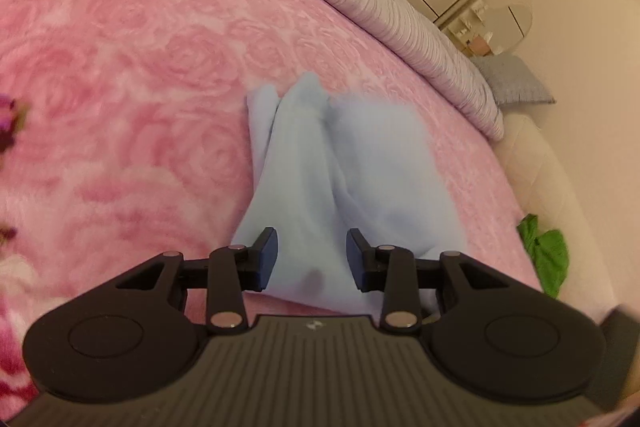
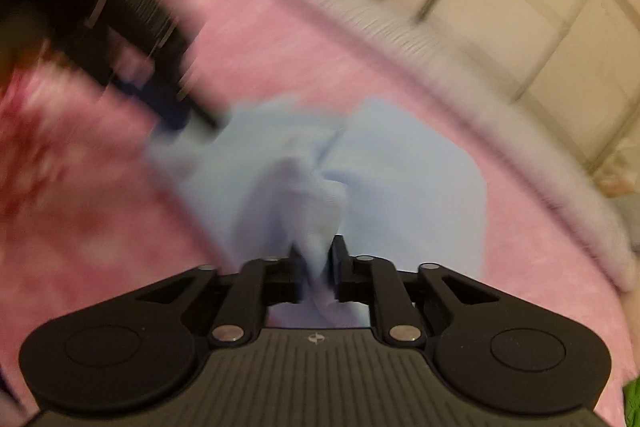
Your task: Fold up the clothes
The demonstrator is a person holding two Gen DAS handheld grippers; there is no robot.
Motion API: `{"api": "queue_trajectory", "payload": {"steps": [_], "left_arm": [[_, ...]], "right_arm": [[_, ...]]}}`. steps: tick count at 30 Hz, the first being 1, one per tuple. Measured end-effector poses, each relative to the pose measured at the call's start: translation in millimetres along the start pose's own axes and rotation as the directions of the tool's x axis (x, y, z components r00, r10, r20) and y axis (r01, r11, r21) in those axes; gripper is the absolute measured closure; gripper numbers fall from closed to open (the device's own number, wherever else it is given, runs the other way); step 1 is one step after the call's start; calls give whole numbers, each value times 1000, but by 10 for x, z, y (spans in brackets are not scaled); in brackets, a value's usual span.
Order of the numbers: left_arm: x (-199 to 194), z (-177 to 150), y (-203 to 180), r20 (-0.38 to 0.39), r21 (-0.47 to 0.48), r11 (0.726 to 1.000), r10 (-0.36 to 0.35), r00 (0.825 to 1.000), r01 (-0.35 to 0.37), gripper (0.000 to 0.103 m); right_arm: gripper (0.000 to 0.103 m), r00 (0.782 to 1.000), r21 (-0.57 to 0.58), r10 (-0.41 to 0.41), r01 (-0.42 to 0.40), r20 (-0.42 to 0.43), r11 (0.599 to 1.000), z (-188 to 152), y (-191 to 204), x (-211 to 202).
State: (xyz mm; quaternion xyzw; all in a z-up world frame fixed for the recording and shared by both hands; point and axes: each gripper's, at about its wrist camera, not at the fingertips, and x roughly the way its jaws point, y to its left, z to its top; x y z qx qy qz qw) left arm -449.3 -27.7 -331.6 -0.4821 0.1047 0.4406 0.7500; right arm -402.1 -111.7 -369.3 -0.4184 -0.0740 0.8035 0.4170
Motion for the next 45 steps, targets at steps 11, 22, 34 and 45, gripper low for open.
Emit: {"api": "queue_trajectory", "payload": {"steps": [11, 22, 34, 45], "left_arm": [[24, 42, 39, 6, -196, 967, -162, 987, 160, 63], [735, 92, 39, -80, -381, 900, -262, 962, 214, 60], [591, 618, -371, -9, 8, 970, -242, 970, 242, 98], [472, 567, 131, 35, 4, 976, -219, 975, 219, 98]], "right_arm": [[27, 986, 514, 138, -168, 96, 841, -299, -1126, -524], [57, 954, 980, 227, -181, 196, -85, -1583, -1841, -181], [57, 926, 962, 274, -274, 261, 9, -1158, -1783, -108], [57, 953, 823, 295, -223, 71, 523, -390, -1305, -161]]}}
